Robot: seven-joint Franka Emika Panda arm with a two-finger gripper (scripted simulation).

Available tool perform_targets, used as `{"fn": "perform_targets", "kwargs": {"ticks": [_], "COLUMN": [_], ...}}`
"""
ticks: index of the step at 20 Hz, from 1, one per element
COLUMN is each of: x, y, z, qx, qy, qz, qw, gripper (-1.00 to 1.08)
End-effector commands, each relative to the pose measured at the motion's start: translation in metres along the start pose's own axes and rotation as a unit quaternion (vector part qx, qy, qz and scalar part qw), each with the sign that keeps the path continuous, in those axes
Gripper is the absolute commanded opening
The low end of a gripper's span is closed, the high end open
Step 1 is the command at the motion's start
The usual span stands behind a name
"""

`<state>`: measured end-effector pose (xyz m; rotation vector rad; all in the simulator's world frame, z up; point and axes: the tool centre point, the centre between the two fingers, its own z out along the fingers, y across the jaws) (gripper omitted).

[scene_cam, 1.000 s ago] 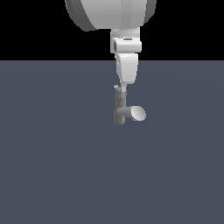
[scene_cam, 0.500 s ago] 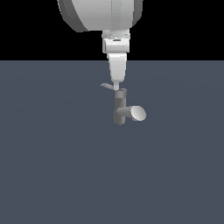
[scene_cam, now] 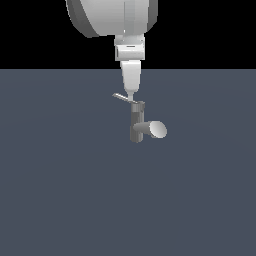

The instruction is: Turn on the faucet by rotating a designated handle.

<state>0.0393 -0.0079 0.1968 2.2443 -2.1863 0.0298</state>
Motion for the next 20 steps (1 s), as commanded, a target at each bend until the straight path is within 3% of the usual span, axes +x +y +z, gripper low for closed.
{"fn": "perform_targets", "kwargs": {"ticks": [1, 20], "x": [-0.016, -0.057], "y": [-0.012, -0.057], "z": [0.005, 0.014], "qx": [0.003, -0.003], "qy": [-0.004, -0.010], "qz": [-0.011, -0.036], "qw": [0.9999, 0.9993], "gripper": [-1.00, -1.00]}}
